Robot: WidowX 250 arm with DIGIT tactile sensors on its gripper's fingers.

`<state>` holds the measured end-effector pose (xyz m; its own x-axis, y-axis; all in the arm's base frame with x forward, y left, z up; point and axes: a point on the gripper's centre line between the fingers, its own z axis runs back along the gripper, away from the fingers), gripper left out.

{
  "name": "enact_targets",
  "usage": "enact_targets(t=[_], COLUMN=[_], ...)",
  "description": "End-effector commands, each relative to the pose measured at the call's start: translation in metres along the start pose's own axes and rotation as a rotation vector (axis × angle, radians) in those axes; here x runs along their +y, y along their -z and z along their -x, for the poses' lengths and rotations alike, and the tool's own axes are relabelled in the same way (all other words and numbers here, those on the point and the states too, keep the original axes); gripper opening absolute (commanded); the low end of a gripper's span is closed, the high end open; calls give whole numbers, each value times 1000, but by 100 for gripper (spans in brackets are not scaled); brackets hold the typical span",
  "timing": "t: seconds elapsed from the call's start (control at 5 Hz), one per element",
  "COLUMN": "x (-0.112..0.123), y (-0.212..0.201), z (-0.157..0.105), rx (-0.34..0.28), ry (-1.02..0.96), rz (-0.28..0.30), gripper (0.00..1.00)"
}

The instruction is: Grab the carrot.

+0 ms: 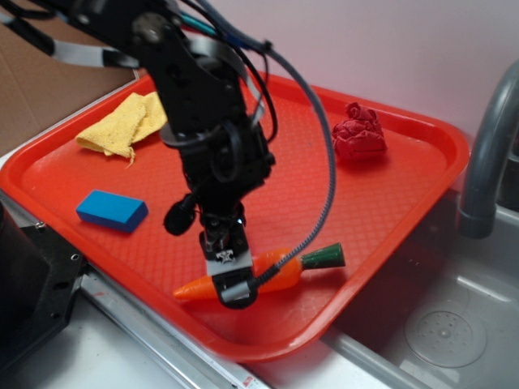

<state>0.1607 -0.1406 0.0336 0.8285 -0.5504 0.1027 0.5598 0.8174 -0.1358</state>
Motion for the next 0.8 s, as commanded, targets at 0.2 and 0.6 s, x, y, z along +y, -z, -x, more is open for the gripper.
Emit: enact_targets(t=[0.2,0.6], x=[-10,7], y=[11,-11], z=[-8,-6], rx=[-23,17], ry=[89,-10], rz=[-18,-56], gripper=[0,0])
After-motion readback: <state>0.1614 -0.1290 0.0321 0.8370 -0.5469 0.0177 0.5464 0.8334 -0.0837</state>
